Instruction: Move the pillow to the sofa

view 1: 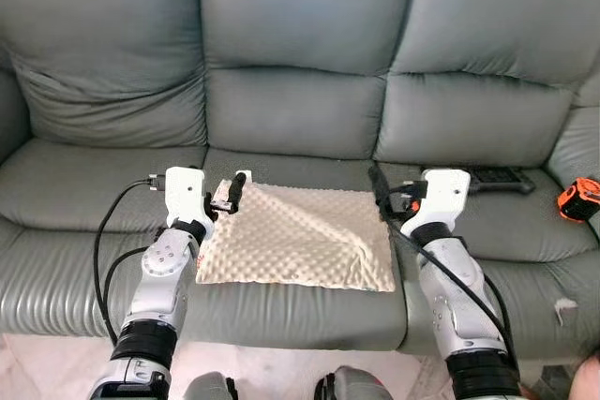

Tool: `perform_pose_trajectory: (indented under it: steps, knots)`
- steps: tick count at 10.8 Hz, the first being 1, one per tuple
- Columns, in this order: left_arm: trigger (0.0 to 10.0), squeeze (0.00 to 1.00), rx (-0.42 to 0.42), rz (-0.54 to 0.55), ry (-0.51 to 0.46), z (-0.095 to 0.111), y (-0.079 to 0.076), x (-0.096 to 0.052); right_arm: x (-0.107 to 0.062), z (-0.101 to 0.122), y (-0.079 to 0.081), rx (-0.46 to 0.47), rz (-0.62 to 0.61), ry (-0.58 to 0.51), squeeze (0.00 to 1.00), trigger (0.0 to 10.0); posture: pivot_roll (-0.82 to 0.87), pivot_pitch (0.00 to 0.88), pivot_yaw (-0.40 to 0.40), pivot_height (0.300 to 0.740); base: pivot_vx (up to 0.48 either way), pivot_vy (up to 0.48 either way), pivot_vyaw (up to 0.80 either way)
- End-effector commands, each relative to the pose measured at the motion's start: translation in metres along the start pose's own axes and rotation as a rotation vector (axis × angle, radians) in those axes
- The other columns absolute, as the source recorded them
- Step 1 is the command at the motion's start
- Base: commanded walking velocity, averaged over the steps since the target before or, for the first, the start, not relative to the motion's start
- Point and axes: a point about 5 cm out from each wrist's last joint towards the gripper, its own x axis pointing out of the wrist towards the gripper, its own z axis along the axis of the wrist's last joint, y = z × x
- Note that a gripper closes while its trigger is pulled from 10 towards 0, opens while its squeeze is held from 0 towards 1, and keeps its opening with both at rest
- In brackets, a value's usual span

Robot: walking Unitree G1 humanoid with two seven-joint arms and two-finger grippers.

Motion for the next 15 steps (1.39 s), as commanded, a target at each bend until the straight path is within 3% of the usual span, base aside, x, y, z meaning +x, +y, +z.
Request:
perform_pose_trajectory:
  steps: [1,15]
  knots:
    - [10.0,0.00,0.005,0.004,0.017,-0.003,-0.001,0.000,-0.002,0.004,-0.002,-0.011,0.005,-0.022,0.00,10.0,-0.13,0.006,-0.050,0.740,0.000,0.000,0.00]
    - [10.0,0.00,0.006,-0.015,0.033,-0.003,-0.001,0.001,-0.005,0.001,0.017,0.017,0.128,-0.021,0.00,10.0,-0.12,0.024,-0.035,0.740,0.000,0.000,0.77]
